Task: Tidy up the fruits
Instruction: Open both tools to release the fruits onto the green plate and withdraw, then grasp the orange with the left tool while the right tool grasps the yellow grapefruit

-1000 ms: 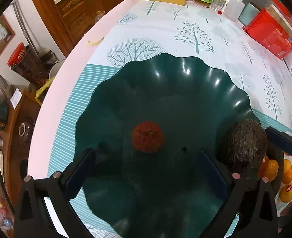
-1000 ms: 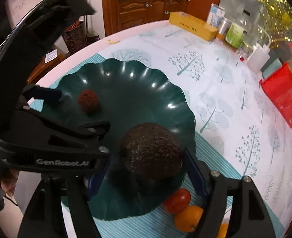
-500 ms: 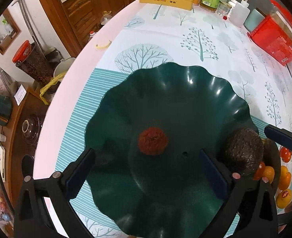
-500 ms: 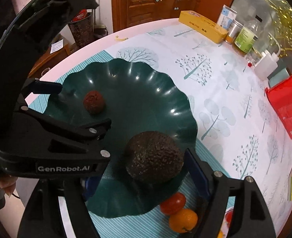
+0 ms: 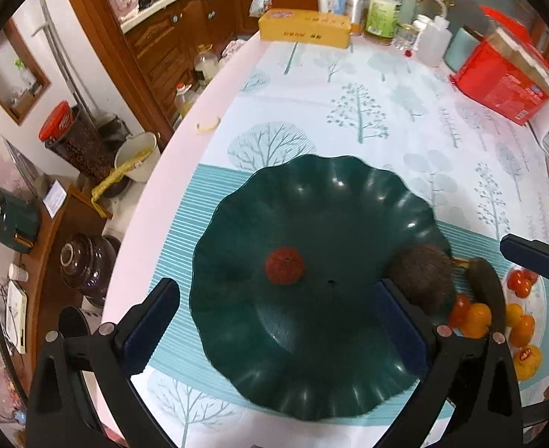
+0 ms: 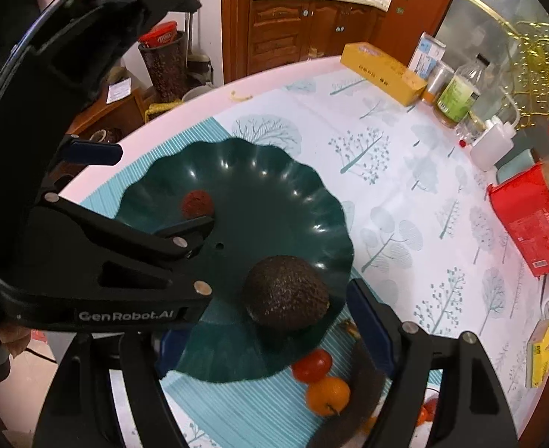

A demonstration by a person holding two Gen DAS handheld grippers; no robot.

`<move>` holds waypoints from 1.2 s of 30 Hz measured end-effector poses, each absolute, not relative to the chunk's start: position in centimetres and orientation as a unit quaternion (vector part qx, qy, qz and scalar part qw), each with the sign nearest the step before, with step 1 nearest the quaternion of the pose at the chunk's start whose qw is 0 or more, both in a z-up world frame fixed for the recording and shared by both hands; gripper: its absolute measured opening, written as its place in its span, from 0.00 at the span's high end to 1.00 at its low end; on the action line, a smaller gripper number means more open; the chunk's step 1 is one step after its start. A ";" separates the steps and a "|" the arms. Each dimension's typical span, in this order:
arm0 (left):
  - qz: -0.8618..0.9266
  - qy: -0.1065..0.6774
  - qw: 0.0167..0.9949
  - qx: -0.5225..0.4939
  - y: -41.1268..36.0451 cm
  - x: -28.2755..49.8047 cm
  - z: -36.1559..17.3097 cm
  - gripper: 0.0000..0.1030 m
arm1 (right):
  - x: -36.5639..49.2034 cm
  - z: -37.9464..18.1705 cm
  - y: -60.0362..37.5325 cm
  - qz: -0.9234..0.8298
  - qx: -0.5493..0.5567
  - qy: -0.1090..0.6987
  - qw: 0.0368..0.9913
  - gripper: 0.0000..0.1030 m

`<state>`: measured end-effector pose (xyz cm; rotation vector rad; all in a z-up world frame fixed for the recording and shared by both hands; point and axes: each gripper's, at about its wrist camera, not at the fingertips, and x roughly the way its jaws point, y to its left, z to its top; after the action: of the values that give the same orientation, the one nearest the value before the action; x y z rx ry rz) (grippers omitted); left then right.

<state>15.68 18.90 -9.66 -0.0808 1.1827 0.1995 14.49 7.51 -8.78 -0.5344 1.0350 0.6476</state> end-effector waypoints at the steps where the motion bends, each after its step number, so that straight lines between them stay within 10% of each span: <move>1: 0.092 0.553 0.827 -0.032 18.5 15.3 -9.2 0.01 | 14.3 -8.5 7.1 0.300 -0.244 0.480 0.788 0.23; 19: -0.010 0.498 0.867 0.027 7.9 8.6 -3.5 0.01 | 6.2 -3.1 -8.2 0.201 -0.140 0.447 0.860 0.23; 36: -0.126 0.547 0.824 0.068 -3.9 8.6 -10.1 0.04 | 2.0 -10.6 -20.1 0.094 -0.037 0.509 0.855 0.23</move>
<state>8.60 -3.94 -10.08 0.1454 1.1638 -0.2681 1.99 -20.05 -10.64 -0.0771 1.0699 0.1973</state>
